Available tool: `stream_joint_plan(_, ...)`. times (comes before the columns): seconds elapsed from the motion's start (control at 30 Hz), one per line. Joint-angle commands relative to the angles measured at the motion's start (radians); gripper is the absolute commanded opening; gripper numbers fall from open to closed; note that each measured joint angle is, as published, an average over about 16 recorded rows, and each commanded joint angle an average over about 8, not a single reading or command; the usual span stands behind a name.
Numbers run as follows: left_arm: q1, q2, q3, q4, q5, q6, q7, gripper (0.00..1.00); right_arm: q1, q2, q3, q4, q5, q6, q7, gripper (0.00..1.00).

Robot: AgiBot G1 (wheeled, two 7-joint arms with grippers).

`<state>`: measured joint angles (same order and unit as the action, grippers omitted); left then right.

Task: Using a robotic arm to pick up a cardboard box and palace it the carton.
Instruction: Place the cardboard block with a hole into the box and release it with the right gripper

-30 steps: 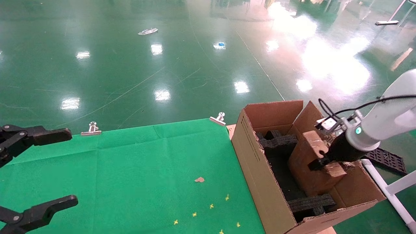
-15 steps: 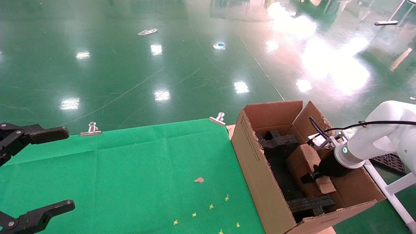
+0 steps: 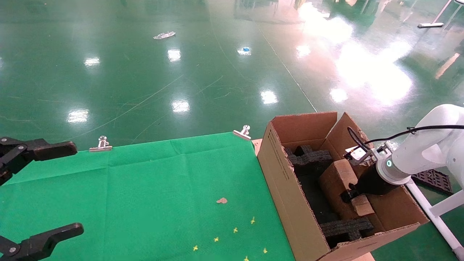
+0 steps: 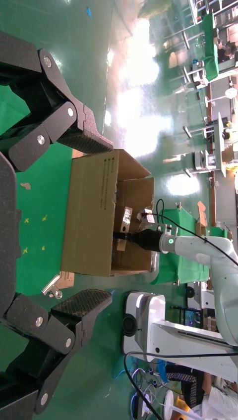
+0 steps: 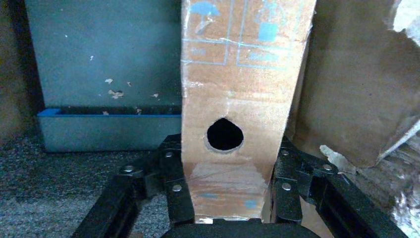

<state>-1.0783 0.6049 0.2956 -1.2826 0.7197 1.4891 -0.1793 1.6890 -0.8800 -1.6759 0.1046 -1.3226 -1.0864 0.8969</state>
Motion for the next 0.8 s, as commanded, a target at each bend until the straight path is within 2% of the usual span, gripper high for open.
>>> stream_joint_plan(0.03,0.0,0.0,0.0,0.0,0.0,0.0,0.0,1.0,0.003,-0.003,0.0,-0.01,0.001,-0.006,-0.006,1.0)
stream_joint_plan(0.53,0.0,0.0,0.001,0.0,-0.001,0.0,0.0,1.0,0.034,-0.018,0.002,-0.053,0.001,-0.032,-0.032,1.0)
stream_joint_plan(0.8,0.0,-0.001,0.001,0.0,-0.001,-0.001,0.001,1.0,0.114,-0.01,0.012,-0.056,0.013,-0.045,-0.064,1.0)
